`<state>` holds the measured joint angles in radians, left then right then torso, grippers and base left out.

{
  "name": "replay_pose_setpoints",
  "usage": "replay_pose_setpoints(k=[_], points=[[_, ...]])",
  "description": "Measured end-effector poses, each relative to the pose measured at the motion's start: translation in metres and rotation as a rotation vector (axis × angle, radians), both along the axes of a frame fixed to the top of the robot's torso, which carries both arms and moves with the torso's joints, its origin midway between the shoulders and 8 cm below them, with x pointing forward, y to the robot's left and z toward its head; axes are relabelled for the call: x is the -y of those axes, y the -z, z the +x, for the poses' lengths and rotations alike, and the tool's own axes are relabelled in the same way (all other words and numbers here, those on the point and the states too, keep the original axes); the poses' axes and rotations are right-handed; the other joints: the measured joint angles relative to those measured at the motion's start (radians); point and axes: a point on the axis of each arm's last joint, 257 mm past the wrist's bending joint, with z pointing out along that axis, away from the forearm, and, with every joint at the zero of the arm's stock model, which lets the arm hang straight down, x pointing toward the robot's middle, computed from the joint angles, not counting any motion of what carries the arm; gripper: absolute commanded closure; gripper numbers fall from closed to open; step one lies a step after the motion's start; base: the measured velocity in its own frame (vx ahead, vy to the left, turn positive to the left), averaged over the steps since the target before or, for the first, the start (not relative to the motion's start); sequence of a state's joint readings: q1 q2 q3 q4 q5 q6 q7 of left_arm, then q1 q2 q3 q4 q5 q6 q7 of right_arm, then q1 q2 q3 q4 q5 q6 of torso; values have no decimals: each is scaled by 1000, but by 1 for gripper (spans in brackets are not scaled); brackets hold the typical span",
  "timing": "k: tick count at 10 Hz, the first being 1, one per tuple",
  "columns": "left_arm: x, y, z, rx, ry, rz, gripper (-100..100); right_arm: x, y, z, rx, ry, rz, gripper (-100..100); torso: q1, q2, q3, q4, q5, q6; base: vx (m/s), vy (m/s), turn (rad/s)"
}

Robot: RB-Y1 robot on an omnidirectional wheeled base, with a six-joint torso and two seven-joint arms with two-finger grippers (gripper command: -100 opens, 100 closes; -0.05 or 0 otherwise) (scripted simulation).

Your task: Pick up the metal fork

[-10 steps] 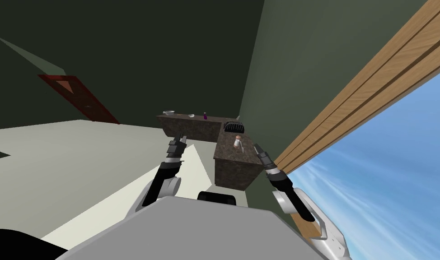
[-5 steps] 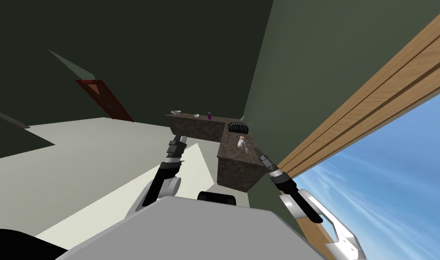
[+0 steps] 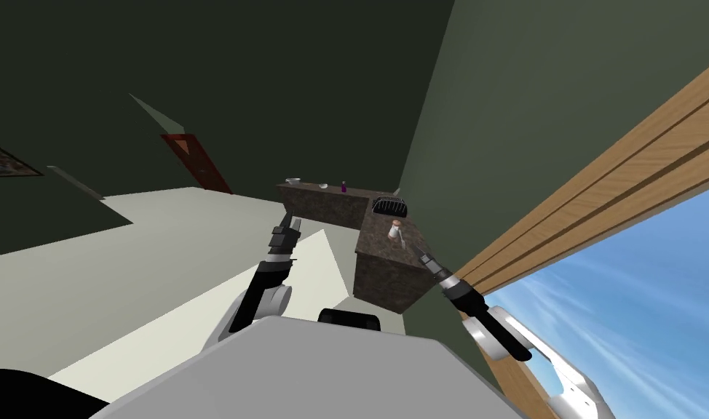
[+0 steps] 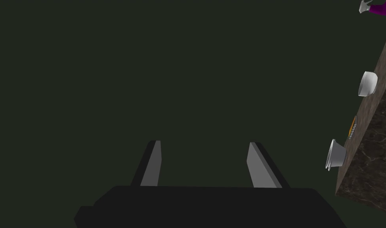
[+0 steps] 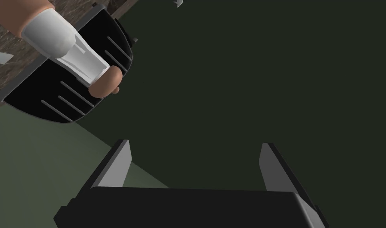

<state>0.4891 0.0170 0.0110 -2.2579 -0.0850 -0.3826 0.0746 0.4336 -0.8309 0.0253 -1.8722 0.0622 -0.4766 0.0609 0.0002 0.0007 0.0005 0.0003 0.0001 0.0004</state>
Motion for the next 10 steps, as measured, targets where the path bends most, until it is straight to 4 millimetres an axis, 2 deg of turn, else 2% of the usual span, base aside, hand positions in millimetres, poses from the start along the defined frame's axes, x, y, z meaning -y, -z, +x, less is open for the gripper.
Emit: replay_pose_setpoints(k=[5, 7, 9, 10], points=[[0, 0, 0, 0, 0, 0, 0, 46, 49, -10, -147, 23, -137, -100, 1, -1, 0, 0, 0, 0, -13, 35, 160], [0, 0, 0, 0, 0, 0, 0, 58, 58, -11, -179, 27, -177, -100, 0, -1, 0, 0, 0, 1, -2, 22, 106], [0, 0, 0, 0, 0, 0, 0, 77, 73, -15, -232, 38, -225, -100, 0, -1, -1, 0, 0, 0, 2, 35, 194], [0, 0, 0, 0, 0, 0, 0, 93, 85, -19, -270, 47, -255, -100, 1, -2, -1, 0, 0, -1, 10, 36, 104]])
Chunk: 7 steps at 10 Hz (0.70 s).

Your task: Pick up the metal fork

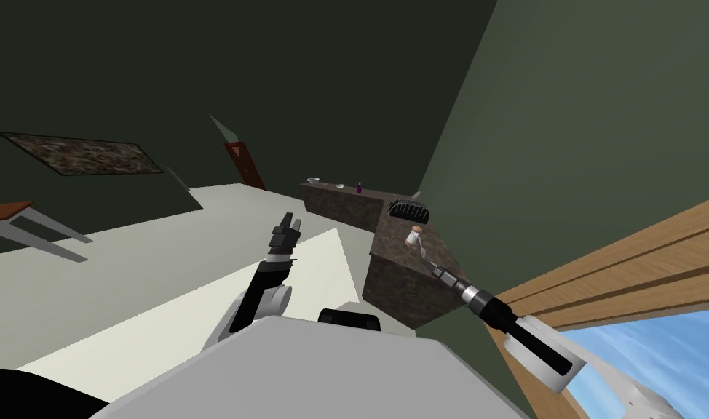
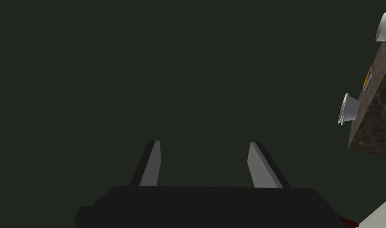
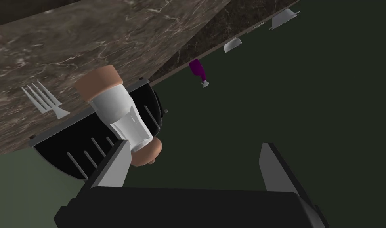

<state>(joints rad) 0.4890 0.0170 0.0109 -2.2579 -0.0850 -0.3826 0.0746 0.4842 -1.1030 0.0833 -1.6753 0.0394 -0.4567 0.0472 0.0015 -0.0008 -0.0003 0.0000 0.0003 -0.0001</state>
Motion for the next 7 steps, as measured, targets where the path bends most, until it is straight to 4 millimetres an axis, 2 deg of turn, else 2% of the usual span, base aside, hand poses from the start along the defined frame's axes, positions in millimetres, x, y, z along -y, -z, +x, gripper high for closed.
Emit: replay_pose_setpoints(k=[2, 5, 6, 7], points=[[0, 0, 0, 0, 0, 0, 0, 27, 22, -9, -64, 22, -52, -100, 0, 0, 0, 0, 0, 0, 9, 39, 171], [0, 0, 0, 0, 0, 0, 0, 63, 38, -27, -150, 55, -124, -100, 0, 0, 0, 0, 0, 1, 19, 40, 180], [0, 0, 0, 0, 0, 0, 0, 80, 43, -34, -189, 68, -156, -100, 1, -1, -1, 0, 0, 0, 43, 61, 397], [0, 0, 0, 0, 0, 0, 0, 96, 53, -53, -244, 88, -188, -100, 1, -2, -1, 0, 0, 0, 37, 38, 122]])
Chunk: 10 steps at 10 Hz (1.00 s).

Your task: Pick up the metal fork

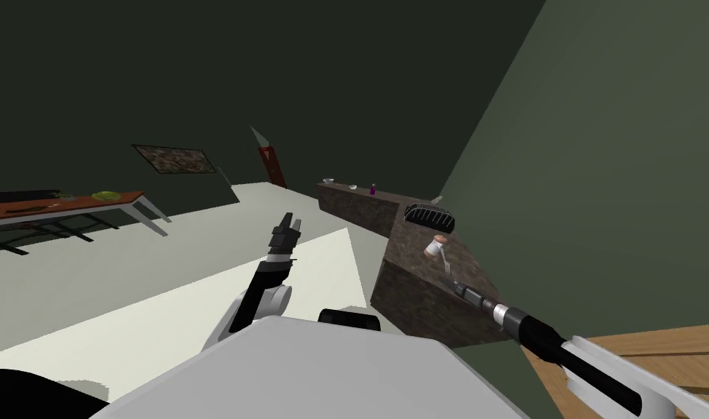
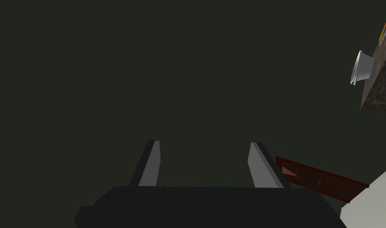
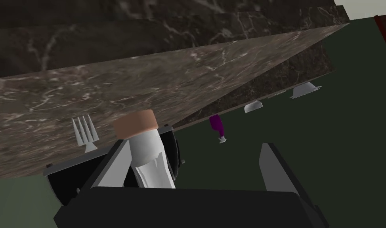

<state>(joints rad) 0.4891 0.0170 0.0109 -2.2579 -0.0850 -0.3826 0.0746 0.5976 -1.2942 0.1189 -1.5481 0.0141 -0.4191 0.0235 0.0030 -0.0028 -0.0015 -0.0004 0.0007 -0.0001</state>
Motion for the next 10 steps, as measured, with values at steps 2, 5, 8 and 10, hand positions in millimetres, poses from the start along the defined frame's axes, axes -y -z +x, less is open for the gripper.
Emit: replay_pose_setpoints(k=[2, 5, 8, 10], points=[[0, 0, 0, 0, 0, 0, 0, 18, 9, -6, -34, 15, -36, -100, -2, 2, 1, 0, -1, 2, 21, 22, 81], [0, 0, 0, 0, 0, 0, 0, 72, 27, -38, -145, 75, -118, -100, -2, 0, 0, 0, 0, 1, 49, 37, 226], [0, 0, 0, 0, 0, 0, 0, 115, 27, -68, -240, 129, -192, -100, -2, 0, 0, 0, 0, 1, 55, 26, 210], [0, 0, 0, 0, 0, 0, 0, 153, 39, -106, -334, 190, -251, -100, -1, -4, -2, -1, 0, 1, 90, 40, 172]])
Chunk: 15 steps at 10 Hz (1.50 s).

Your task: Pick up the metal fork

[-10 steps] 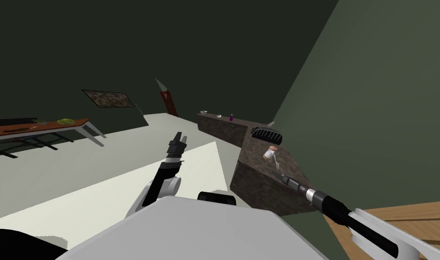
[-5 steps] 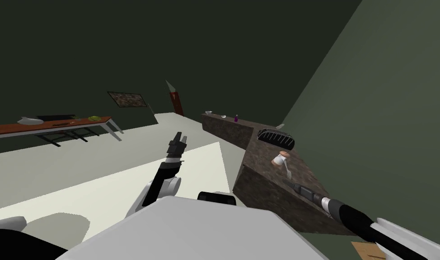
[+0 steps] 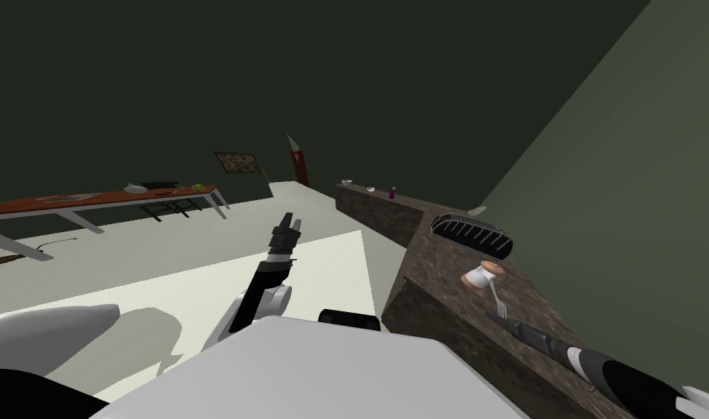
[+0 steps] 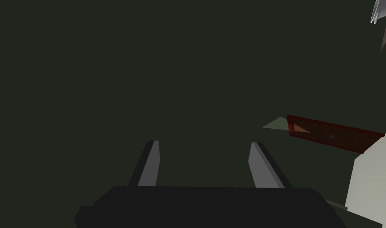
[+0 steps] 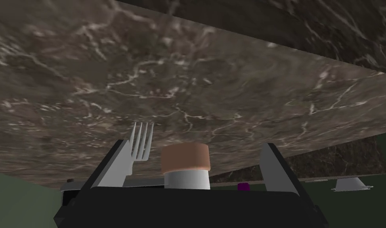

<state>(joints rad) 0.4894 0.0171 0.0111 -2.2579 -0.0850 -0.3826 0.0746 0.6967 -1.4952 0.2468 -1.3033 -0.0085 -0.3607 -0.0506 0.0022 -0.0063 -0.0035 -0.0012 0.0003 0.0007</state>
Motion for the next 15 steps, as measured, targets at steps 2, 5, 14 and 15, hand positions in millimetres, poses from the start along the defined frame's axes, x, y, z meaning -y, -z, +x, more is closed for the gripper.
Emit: replay_pose_setpoints(k=[2, 5, 14, 15], points=[[0, 0, 0, 0, 0, 0, 0, 33, -3, -25, -54, 44, -48, -100, -1, 2, 1, 0, 0, 0, 77, 19, 194], [0, 0, 0, 0, 0, 0, 0, 76, 0, -80, -167, 133, -120, -100, -1, -1, -1, 0, 0, 0, 100, 18, 171], [0, 0, 0, 0, 0, 0, 0, 122, -10, -165, -312, 270, -206, 0, -2, 5, 3, 1, 0, 1, 53, 3, 83], [0, 0, 0, 0, 0, 0, 0, 121, -10, -164, -312, 270, -206, -100, -1, 7, 4, 2, 0, 1, 24, -19, 62]])
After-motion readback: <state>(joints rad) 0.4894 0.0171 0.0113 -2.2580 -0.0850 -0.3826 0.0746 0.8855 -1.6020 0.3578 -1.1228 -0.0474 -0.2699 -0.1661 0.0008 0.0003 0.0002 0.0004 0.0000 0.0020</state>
